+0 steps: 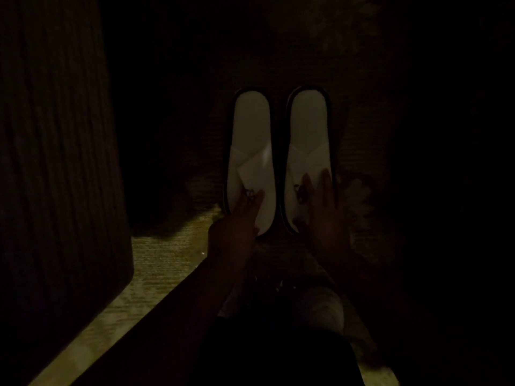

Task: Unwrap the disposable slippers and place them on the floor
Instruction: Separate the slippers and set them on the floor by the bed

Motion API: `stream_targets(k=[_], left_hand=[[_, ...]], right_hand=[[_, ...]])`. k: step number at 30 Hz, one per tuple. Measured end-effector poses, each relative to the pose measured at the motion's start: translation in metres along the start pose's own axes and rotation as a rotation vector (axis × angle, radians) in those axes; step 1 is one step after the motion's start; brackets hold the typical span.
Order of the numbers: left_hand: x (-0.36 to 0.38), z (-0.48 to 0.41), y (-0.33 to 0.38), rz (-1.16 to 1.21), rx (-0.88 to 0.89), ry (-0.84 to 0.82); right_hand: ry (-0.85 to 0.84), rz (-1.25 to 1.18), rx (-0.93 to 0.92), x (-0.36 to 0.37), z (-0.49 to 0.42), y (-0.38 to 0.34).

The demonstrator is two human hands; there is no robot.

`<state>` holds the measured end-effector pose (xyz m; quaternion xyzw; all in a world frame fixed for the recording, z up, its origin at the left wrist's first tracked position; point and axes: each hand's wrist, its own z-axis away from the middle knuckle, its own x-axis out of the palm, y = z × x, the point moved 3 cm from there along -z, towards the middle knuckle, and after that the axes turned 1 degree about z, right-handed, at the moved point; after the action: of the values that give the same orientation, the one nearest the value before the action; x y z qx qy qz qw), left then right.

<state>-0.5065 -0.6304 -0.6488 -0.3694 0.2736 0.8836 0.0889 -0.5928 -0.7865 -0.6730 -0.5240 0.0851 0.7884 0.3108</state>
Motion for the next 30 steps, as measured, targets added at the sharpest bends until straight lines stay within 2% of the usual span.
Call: stream_targets(k=[7, 12, 15, 16, 19, 21, 24, 27, 30], left_hand=[[0.001, 0.005, 0.005, 0.013, 0.064, 0.088], [0.004, 0.008, 0.005, -0.015, 0.04, 0.046], [0.0, 0.008, 0.008, 0.079, 0.046, 0.109], [0.001, 0.01, 0.007, 0.129, 0.021, 0.079], [0.009, 0.018, 0.006, 0.094, 0.082, 0.068], [0.012, 0.017, 0.002, 0.031, 0.088, 0.121], [0.009, 0.014, 0.009, 0.036, 0.122, 0.102], [-0.001, 0.013, 0.011, 0.021, 0.064, 0.115], [-0.018, 0.009, 0.018, -0.015, 0.038, 0.159]], right_hand=[[-0.025, 0.01, -0.007, 0.005, 0.004, 0.003], [0.0, 0.054, -0.003, 0.007, 0.007, 0.001], [0.038, 0.109, -0.017, 0.002, 0.008, -0.002], [0.046, 0.131, -0.017, 0.003, 0.009, -0.002], [0.02, 0.098, -0.028, 0.006, 0.014, -0.002], [-0.016, 0.07, -0.007, 0.006, 0.017, -0.002], [-0.058, -0.05, -0.002, 0.004, 0.015, -0.001], [-0.025, -0.014, 0.003, -0.006, 0.014, -0.001], [0.026, -0.113, 0.054, -0.027, 0.015, -0.004]])
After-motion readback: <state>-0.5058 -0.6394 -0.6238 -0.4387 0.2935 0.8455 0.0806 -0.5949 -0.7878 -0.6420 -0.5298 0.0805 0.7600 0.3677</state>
